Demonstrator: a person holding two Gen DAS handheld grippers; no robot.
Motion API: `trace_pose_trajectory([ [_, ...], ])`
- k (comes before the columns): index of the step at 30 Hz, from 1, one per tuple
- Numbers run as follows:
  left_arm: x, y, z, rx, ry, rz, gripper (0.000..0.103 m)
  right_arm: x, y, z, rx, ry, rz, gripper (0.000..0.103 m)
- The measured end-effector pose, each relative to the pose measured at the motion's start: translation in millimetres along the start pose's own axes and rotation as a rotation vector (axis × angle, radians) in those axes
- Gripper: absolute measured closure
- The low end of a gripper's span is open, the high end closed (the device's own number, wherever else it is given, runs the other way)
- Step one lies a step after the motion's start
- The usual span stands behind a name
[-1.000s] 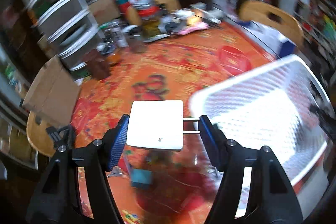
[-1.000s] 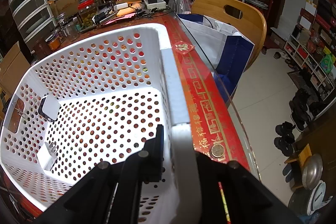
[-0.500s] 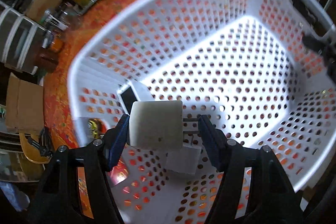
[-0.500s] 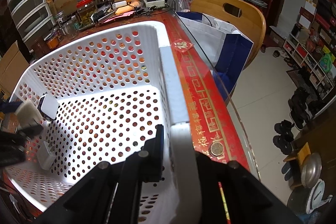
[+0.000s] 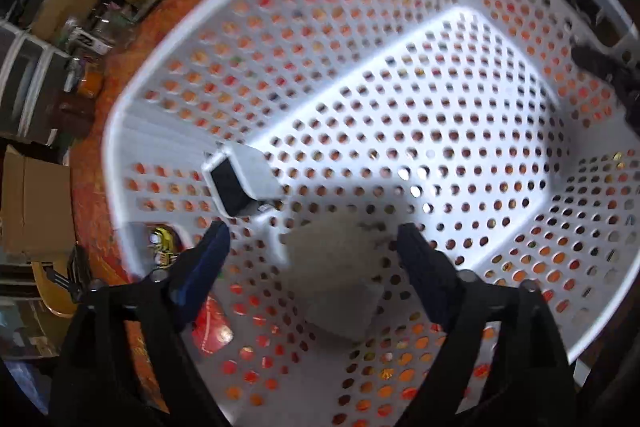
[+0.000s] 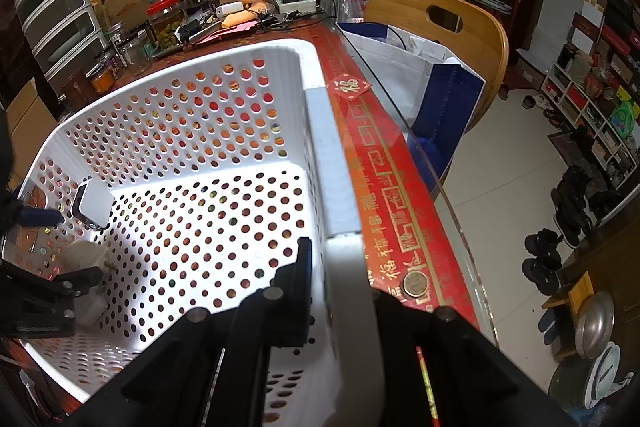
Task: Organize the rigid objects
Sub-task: 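Grasp the light-blue charger with the left tool, then lift the light-blue charger and carry it over the basket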
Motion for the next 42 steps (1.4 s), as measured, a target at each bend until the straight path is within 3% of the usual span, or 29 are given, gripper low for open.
trace_pose_trajectory([
  [2, 16.4, 12.7, -13.0, 0.034, 0.018, 0.063, 0.018, -0.1, 0.4, 0.6, -0.002, -0.007, 0.0, 0.095],
  [5, 47.2, 50.8, -35.9, 0.053, 0.105, 0.175, 0.015, 0.2, 2.3, 1.2, 0.0, -0.014, 0.003, 0.095],
  [8, 80.3, 102.5, -72.4, 0.16, 0.034, 0.306, 0.01, 1.2, 2.1, 0.4, 0.005, 0.0, 0.006, 0.095],
  [10, 95.1, 142.0, -101.5, 0.207, 0.081, 0.387, 0.0, 1.5, 2.2, 0.7, 0.005, 0.0, 0.007, 0.095],
  [12, 96.3, 171.9, -126.6, 0.27, 0.078, 0.441, 0.0, 1.9, 1.3, 0.3, 0.005, -0.001, 0.01, 0.095],
  [14, 80.2, 191.3, -151.8, 0.361, 0.008, 0.436, 0.0, 2.3, 1.3, 0.3, 0.003, -0.004, 0.013, 0.095],
  [16, 47.0, 196.6, -172.8, 0.416, -0.02, 0.376, 0.0, 2.4, 0.9, 0.5, 0.0, -0.006, 0.015, 0.095],
  [21, -40.1, 183.1, -182.5, 0.412, 0.057, 0.227, 0.001, 2.4, 0.9, -0.4, 0.003, 0.006, 0.009, 0.095],
  [27, -91.6, 154.5, -186.5, 0.421, 0.115, 0.151, 0.007, 2.1, 0.9, -2.1, 0.003, 0.022, 0.002, 0.095],
  [31, -114.7, 140.9, -181.3, 0.421, 0.149, 0.116, 0.023, 2.0, 1.0, -2.4, 0.002, 0.025, 0.002, 0.095],
  [35, -122.9, 136.9, -182.4, 0.438, 0.138, 0.122, 0.026, 2.1, 1.1, -2.2, 0.003, 0.028, 0.002, 0.095],
  [38, -122.4, 135.7, -183.5, 0.447, 0.136, 0.133, 0.039, 2.2, 1.1, -2.3, 0.003, 0.028, 0.002, 0.095],
  [40, -119.1, 136.3, -181.4, 0.451, 0.116, 0.138, 0.059, 2.3, 1.3, -2.4, 0.003, 0.028, 0.003, 0.095],
  [42, -116.8, 137.6, -179.9, 0.458, 0.111, 0.139, 0.061, 2.2, 1.3, -2.3, 0.003, 0.026, 0.003, 0.095],
])
Point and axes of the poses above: each gripper's, at about its wrist camera, not at the fingertips, and x roughly against the way its jaws point, z to its right, y to its underside, the point moved 1 cm from there along -x, roughly the way its jaws point, and after that the axes turned 14 degrees about -z, right-handed, at the moved point
